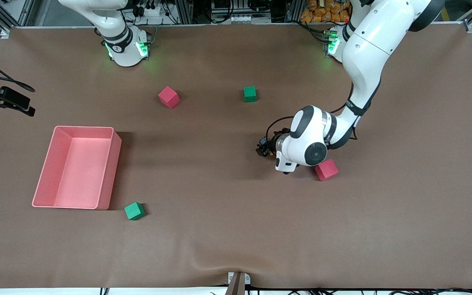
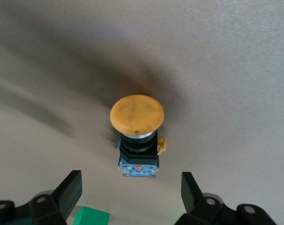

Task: Place and upright button with both arms
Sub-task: 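Lower the left gripper over the button and grasp it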

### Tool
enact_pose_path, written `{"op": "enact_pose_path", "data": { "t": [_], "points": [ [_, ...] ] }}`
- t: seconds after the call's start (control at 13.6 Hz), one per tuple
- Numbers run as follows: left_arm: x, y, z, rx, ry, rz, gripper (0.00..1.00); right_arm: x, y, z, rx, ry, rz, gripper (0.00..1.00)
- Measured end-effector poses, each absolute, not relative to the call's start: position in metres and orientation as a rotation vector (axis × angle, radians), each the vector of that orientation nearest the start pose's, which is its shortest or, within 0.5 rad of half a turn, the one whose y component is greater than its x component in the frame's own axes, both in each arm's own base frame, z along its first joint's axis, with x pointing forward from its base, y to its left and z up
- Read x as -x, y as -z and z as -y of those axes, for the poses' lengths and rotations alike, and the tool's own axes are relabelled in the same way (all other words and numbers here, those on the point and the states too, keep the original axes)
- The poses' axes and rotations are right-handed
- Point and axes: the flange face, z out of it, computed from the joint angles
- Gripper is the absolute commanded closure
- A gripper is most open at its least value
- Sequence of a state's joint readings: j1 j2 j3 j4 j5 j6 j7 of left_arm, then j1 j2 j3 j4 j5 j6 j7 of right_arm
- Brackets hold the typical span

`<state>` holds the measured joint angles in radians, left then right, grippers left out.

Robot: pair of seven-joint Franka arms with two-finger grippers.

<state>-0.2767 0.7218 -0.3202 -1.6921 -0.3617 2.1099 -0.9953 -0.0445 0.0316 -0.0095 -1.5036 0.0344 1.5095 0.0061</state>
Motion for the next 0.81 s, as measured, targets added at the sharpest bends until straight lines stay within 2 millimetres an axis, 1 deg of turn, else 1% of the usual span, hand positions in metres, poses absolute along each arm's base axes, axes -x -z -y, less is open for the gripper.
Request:
{"op": "enact_pose_path", "data": {
  "t": [0.07,0.15,0.22,0.29,0.44,0.81],
  "points": [
    [-0.535,-0.179,0.364,2.987,-0.897,1.049,0.12,-0.558,-0.633,0.026,3.105,-0.038,-0.091,0.0],
    [-0.534,-0.178,0.363,2.988,-0.898,1.044,0.19,-0.558,-0.633,0.026,3.105,-0.038,-0.09,0.0],
    [-0.533,-0.177,0.363,2.987,-0.899,1.04,0.24,-0.558,-0.633,0.026,3.105,-0.038,-0.089,0.0],
    [-0.532,-0.175,0.362,2.988,-0.901,1.034,0.26,-0.558,-0.633,0.025,3.105,-0.038,-0.088,0.0],
    [-0.531,-0.174,0.361,2.994,-0.903,1.019,0.29,-0.558,-0.633,0.023,3.105,-0.039,-0.082,0.0],
    [-0.536,-0.173,0.353,3.0,-0.921,1.042,0.29,-0.559,-0.632,0.017,3.105,-0.042,-0.066,0.0]
  ]
}}
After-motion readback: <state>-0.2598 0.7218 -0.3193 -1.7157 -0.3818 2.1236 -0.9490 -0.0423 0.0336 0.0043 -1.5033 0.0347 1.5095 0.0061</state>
